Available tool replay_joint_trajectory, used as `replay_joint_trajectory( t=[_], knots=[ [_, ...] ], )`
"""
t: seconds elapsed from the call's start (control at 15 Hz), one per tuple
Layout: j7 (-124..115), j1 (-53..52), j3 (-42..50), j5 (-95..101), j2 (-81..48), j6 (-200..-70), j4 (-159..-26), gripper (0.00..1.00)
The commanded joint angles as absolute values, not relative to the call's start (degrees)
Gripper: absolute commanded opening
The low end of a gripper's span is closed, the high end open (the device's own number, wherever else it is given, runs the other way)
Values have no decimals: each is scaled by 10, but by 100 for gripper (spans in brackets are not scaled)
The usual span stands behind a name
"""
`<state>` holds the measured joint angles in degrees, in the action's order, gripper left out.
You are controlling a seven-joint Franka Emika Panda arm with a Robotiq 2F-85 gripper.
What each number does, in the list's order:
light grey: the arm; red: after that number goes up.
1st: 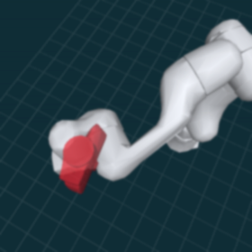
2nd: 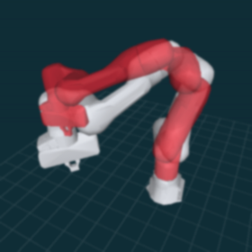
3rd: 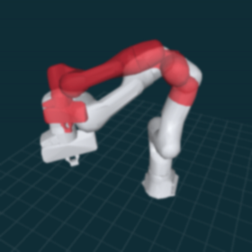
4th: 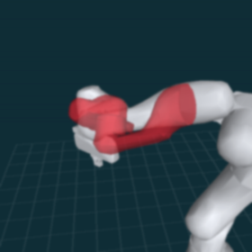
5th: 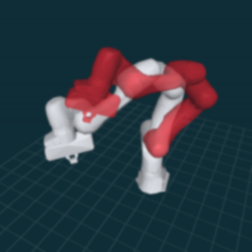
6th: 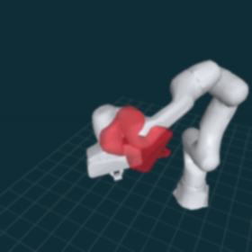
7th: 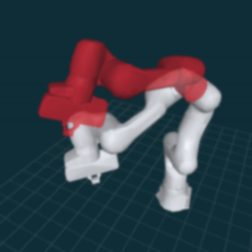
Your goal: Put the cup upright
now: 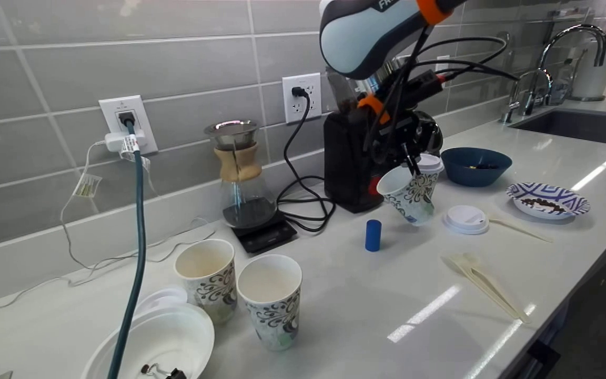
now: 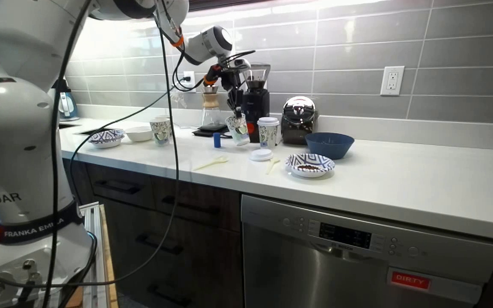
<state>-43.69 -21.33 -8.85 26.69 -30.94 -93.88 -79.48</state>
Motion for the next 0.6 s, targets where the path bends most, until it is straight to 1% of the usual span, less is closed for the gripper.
replay_joint_trajectory(
  t=[0.0, 0.27, 0.53],
  knots=[
    [-408, -176, -84, 219, -225, -1060, -933, 1],
    [-352, -134, -85, 140, -145, -1168, -1043, 1],
    [-253, -94, -82, 20, -53, -1206, -1155, 1]
  ],
)
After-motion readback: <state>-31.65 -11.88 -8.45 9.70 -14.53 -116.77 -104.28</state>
